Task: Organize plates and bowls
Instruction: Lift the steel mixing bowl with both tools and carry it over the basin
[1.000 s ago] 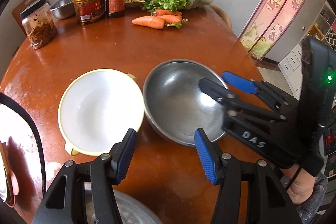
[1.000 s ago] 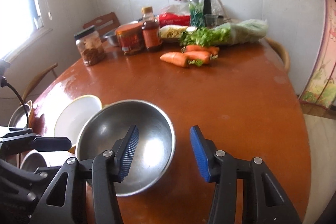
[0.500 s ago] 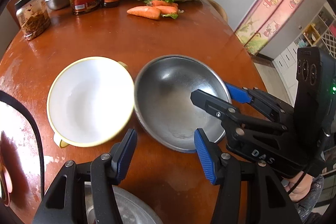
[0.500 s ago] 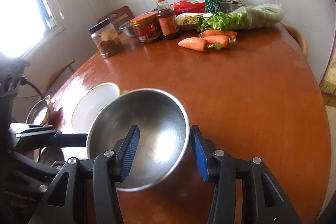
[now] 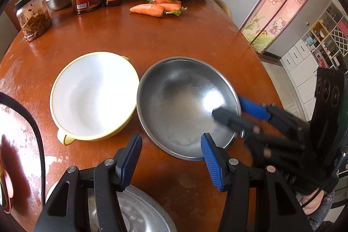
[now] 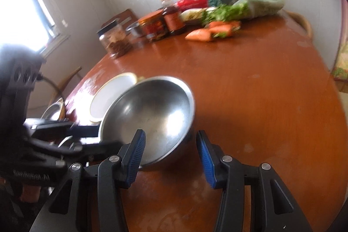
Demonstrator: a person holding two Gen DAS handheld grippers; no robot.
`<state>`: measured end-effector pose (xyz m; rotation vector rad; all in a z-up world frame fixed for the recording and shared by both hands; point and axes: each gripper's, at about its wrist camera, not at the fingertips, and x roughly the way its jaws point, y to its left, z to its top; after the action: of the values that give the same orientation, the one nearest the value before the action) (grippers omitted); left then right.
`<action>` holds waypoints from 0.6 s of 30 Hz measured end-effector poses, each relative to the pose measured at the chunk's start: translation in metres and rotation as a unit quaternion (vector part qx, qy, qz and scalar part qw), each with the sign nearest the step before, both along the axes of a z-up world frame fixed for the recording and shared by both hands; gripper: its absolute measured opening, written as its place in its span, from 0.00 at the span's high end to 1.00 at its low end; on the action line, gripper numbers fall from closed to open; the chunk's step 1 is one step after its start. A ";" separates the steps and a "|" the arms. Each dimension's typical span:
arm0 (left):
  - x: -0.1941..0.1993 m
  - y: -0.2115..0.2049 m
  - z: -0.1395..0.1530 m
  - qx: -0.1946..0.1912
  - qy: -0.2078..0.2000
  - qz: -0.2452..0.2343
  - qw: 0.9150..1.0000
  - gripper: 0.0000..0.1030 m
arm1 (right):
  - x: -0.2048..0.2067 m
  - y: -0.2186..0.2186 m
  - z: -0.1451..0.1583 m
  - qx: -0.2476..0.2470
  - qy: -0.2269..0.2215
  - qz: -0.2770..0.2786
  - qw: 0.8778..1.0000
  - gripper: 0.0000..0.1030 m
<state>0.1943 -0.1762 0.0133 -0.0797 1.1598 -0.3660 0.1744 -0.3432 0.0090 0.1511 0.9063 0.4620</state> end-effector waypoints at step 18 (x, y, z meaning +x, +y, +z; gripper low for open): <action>-0.001 -0.004 -0.002 0.014 -0.012 -0.006 1.000 0.50 | 0.011 0.012 0.000 -0.042 -0.009 -0.001 0.999 0.61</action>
<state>0.1937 -0.1807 0.0110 -0.0434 1.1421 -0.3603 0.1856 -0.3308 0.0089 0.0714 0.9062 0.4229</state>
